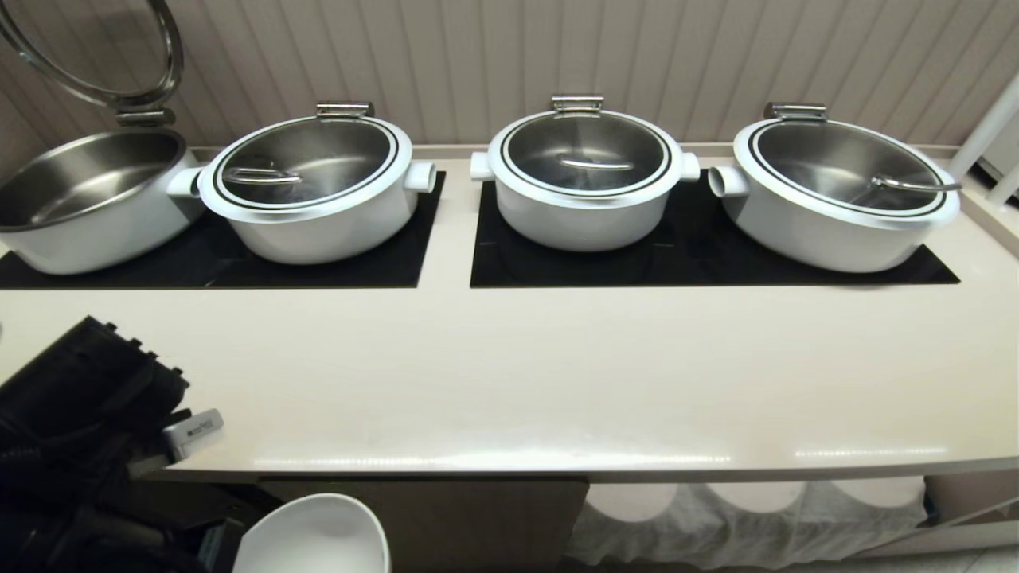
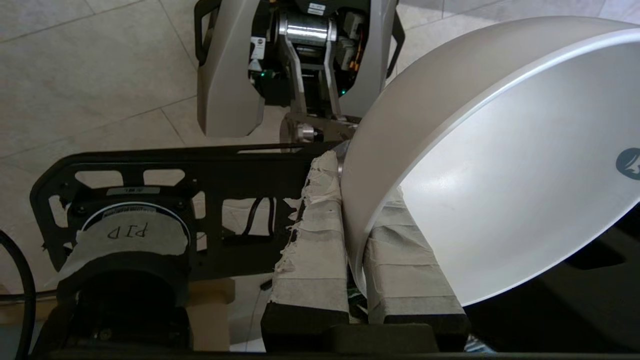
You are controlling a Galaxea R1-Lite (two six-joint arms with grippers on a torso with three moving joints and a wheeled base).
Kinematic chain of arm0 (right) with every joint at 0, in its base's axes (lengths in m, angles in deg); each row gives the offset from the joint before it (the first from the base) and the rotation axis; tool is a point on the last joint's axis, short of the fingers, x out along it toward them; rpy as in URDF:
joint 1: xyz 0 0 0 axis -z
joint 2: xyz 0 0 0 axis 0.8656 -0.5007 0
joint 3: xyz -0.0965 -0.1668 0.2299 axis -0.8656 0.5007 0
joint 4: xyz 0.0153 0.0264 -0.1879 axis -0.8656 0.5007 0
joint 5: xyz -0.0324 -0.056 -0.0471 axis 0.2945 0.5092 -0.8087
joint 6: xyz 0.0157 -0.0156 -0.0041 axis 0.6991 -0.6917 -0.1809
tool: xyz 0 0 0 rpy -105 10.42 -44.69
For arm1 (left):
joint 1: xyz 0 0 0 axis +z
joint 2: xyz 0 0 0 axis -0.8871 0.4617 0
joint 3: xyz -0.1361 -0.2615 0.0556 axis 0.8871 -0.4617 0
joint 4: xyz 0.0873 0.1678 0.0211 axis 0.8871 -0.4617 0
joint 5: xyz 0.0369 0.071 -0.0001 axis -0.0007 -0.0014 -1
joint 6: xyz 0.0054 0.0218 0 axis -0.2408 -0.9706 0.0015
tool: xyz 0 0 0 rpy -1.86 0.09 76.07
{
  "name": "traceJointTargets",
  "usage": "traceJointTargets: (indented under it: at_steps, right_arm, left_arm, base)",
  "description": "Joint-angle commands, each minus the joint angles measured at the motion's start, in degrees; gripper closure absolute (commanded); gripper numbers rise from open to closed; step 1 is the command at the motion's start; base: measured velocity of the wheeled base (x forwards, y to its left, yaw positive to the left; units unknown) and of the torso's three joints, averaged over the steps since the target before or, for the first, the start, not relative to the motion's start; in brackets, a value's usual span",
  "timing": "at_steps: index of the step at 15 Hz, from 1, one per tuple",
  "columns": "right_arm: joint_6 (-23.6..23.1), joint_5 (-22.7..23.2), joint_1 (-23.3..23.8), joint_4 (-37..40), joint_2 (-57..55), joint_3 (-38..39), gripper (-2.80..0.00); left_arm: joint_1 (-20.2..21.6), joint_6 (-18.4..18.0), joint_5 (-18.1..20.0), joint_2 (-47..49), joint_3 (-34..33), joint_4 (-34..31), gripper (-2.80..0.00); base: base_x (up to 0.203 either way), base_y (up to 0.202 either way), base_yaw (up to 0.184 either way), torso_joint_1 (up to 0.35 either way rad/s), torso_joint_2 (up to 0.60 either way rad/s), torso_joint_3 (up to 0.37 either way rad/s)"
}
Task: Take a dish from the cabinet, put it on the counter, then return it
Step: Pick up the bowl from the table, then put it back into the cabinet
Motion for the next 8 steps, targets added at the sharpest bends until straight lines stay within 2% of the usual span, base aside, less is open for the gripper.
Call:
traceJointTargets:
  at_steps: [1, 8]
  right_arm:
    - [0.0, 0.0, 0.0, 0.0, 0.0, 0.0, 0.00]
    - [0.0, 0.0, 0.0, -0.1, 0.0, 0.0, 0.00]
  left_arm:
    - [-0.4, 0.2, -0.2, -2.8, -2.5, -0.2, 0.00]
    - [-0.5, 0.2, -0.9, -5.8, -6.2, -0.2, 0.00]
  base:
    - [0.000, 0.000, 0.000, 0.000, 0.00, 0.000]
    - [0.000, 0.000, 0.000, 0.000, 0.00, 0.000]
